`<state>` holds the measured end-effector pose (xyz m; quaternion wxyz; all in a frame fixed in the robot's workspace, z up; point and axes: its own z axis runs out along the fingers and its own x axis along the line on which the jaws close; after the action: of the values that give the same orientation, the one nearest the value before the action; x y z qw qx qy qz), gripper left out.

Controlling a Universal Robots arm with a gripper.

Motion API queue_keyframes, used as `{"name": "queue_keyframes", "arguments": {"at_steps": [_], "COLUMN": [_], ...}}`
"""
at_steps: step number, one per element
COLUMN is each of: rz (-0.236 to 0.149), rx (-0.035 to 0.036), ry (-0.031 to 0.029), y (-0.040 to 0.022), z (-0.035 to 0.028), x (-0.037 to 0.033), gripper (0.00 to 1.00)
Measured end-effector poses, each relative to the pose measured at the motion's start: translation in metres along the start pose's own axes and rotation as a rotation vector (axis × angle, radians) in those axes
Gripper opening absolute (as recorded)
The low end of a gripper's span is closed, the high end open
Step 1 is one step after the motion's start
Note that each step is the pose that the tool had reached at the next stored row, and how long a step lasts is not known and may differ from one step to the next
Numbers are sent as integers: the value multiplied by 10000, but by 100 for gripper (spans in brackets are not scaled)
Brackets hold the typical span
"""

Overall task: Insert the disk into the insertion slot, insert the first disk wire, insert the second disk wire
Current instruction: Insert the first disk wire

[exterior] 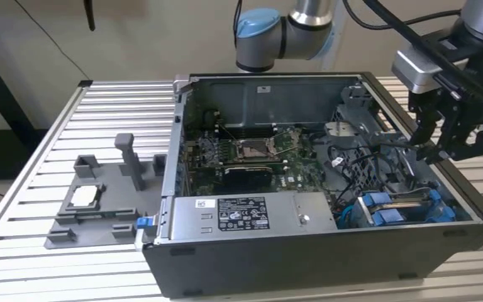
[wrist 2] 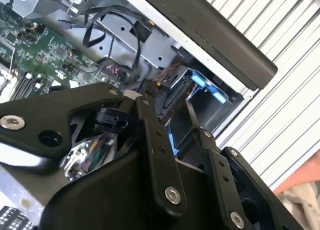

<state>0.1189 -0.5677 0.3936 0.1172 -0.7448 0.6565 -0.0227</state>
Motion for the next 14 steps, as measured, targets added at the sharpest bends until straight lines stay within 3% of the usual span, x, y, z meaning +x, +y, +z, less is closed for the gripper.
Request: {"name": "queue_keyframes", "arguments": {"at_steps": [1,6,9,10,11,13,14], "rz": [-244,-829,-1031,-1049,-1056,-1060,-1060], "rx": [29,112,88,80,79,78,78], "ry": [-35,-88,-3,31,42,47,49], "y": [1,-1,-1,-1,-1,0,-1], "z": [7,18,19,20,23,25,25], "x": [-8,-28,-37,-39,-41,-41,-41], "gripper": [40,40,38,32,32,20,20]}}
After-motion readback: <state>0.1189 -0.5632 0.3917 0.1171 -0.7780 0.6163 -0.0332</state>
